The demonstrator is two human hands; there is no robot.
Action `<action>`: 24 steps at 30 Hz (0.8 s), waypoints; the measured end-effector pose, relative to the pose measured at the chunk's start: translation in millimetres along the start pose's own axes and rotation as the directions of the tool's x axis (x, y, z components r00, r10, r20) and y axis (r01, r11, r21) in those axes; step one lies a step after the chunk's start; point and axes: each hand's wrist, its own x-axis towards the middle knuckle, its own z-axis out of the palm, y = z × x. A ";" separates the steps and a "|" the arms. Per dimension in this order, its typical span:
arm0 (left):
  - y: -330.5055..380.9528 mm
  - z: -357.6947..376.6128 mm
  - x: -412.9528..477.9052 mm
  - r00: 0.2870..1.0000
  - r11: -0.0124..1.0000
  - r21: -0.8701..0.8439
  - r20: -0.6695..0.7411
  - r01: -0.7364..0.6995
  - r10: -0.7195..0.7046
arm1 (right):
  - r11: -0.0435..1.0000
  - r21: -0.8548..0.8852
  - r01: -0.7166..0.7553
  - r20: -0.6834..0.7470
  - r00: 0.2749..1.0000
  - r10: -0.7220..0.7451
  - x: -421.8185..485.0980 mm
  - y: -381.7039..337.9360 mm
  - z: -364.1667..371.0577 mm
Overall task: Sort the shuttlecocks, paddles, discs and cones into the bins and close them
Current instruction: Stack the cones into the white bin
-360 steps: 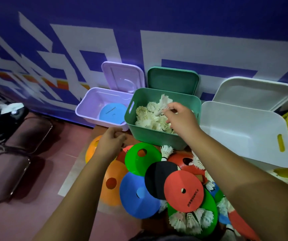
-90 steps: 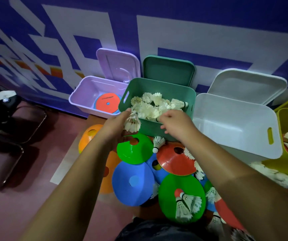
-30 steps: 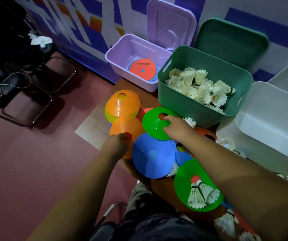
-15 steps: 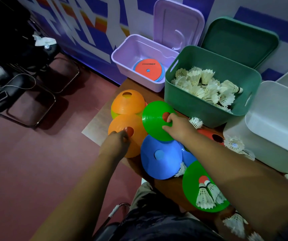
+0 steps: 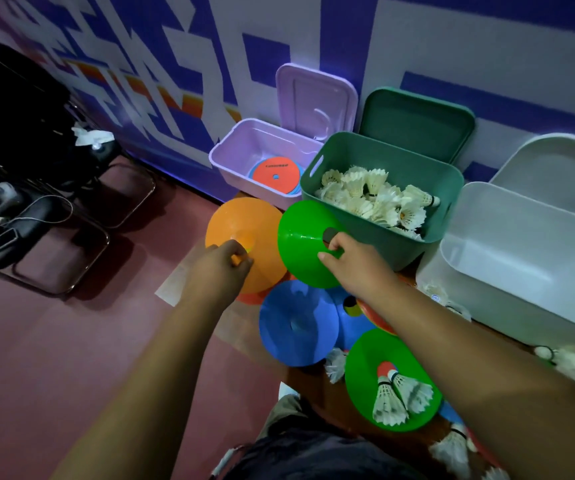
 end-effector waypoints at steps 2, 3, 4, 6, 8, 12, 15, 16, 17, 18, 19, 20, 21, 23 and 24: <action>12.8 -0.2 4.3 1.000 1.000 -0.017 0.001 -0.022 0.022 | 1.000 0.022 0.003 -0.031 1.000 -0.002 -8.2 2.9 -13.2; 20.1 0.3 7.1 0.999 0.999 -0.027 0.007 -0.035 0.035 | 0.999 0.032 0.003 -0.044 0.999 -0.001 -12.4 5.1 -20.3; 27.7 1.2 10.2 0.999 0.998 -0.041 0.011 -0.051 0.051 | 0.999 0.042 0.000 -0.060 0.998 0.003 -16.3 7.9 -27.4; 46.7 2.9 14.9 0.996 0.995 -0.055 0.016 -0.086 0.087 | 0.998 0.063 -0.006 -0.102 0.995 0.013 -25.3 13.6 -43.6; 71.2 4.7 16.8 0.991 0.991 -0.055 0.034 -0.124 0.126 | 0.995 0.104 -0.010 -0.157 0.987 0.026 -35.8 20.0 -60.9; 121.2 13.5 20.7 0.978 0.958 -0.240 0.097 -0.158 0.186 | 0.976 0.200 -0.081 -0.211 0.970 0.124 -60.0 36.0 -96.1; 158.3 20.2 22.3 0.963 0.911 -0.386 0.155 -0.145 0.219 | 0.935 0.335 -0.115 -0.259 0.943 0.209 -79.7 55.0 -121.5; 170.8 23.1 22.1 0.955 0.895 -0.419 0.172 -0.150 0.241 | 0.912 0.391 -0.124 -0.282 0.927 0.247 -85.8 63.6 -129.3; 184.4 25.4 21.2 0.945 0.881 -0.443 0.185 -0.164 0.269 | 0.888 0.440 -0.133 -0.306 0.907 0.288 -91.5 72.7 -137.1; 197.9 27.8 20.6 0.935 0.871 -0.458 0.197 -0.178 0.294 | 0.870 0.472 -0.143 -0.335 0.883 0.327 -96.7 83.0 -144.1; 212.0 30.3 19.2 0.924 0.862 -0.470 0.211 -0.191 0.320 | 0.858 0.490 -0.157 -0.364 0.857 0.364 -102.3 93.6 -150.9; 225.1 34.1 18.3 0.910 0.855 -0.476 0.230 -0.203 0.344 | 0.848 0.500 -0.176 -0.386 0.832 0.400 -107.8 104.9 -157.1; 239.4 37.2 16.3 0.896 0.848 -0.487 0.251 -0.210 0.366 | 0.845 0.494 -0.203 -0.401 0.809 0.429 -113.6 116.4 -162.9; 268.4 45.1 12.5 0.865 0.824 -0.529 0.298 -0.202 0.404 | 0.842 0.468 -0.267 -0.421 0.770 0.479 -126.8 136.0 -173.9; 284.1 48.7 10.0 0.846 0.805 -0.564 0.326 -0.184 0.421 | 0.836 0.464 -0.294 -0.430 0.750 0.503 -133.4 145.3 -178.1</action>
